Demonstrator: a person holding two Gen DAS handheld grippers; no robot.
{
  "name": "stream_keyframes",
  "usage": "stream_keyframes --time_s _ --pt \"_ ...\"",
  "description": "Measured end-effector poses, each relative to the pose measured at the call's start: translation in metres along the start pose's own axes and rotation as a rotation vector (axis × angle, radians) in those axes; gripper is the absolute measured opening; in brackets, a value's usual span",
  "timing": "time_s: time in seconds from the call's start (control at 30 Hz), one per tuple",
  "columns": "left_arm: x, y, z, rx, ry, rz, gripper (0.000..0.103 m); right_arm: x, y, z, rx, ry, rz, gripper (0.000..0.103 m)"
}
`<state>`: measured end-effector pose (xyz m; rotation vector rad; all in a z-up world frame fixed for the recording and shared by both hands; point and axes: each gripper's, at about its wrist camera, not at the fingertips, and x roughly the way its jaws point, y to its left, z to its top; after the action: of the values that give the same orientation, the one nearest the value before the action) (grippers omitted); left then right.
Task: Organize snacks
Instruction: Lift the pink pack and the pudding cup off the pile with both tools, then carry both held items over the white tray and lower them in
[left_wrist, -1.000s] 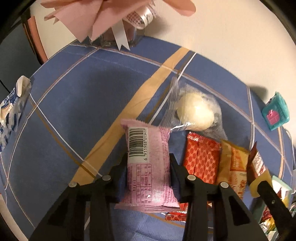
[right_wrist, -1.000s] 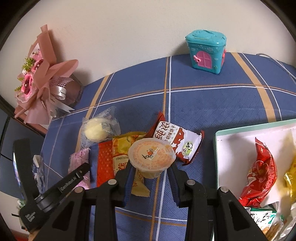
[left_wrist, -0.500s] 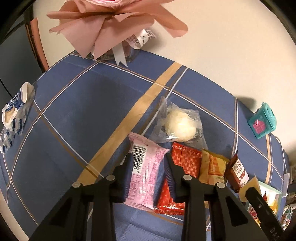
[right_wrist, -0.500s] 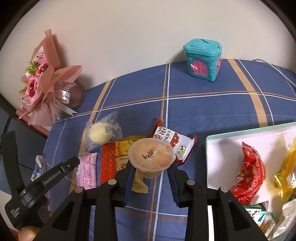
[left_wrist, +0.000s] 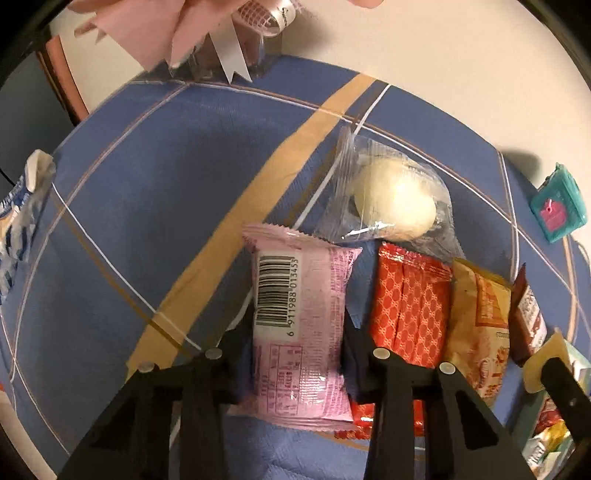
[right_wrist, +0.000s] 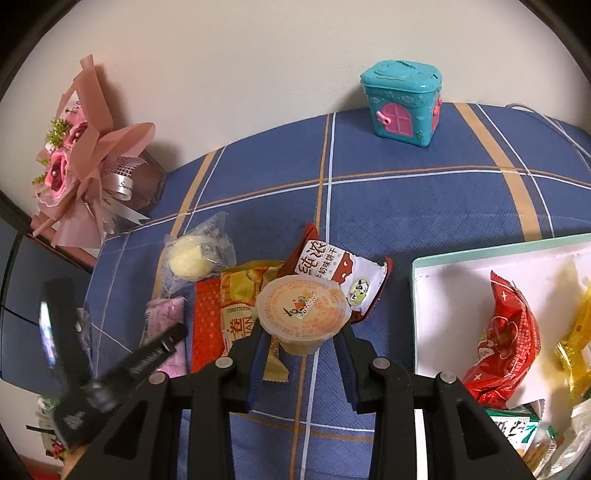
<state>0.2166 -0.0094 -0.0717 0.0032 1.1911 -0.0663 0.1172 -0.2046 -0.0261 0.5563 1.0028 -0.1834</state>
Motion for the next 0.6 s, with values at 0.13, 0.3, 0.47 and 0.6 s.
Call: stream_keyframes --time_s 0.13,0.3,0.47,0.6 --pt "-0.015 0.007 0.005 -0.043 -0.031 -0.056 0.038 0.000 0.000 0.000 0.000 -0.001 0.000 0.037" --pt "-0.045 0.011 0.014 -0.069 -0.101 -0.079 0.038 -0.008 0.001 0.001 -0.001 -0.013 0.004 0.037" --pt "-0.070 0.005 0.014 -0.063 -0.146 -0.115 0.038 -0.019 -0.003 0.004 0.005 -0.022 -0.002 0.037" --pt "-0.085 -0.012 0.011 -0.040 -0.155 -0.150 0.038 -0.031 -0.015 0.008 0.026 -0.032 -0.019 0.037"
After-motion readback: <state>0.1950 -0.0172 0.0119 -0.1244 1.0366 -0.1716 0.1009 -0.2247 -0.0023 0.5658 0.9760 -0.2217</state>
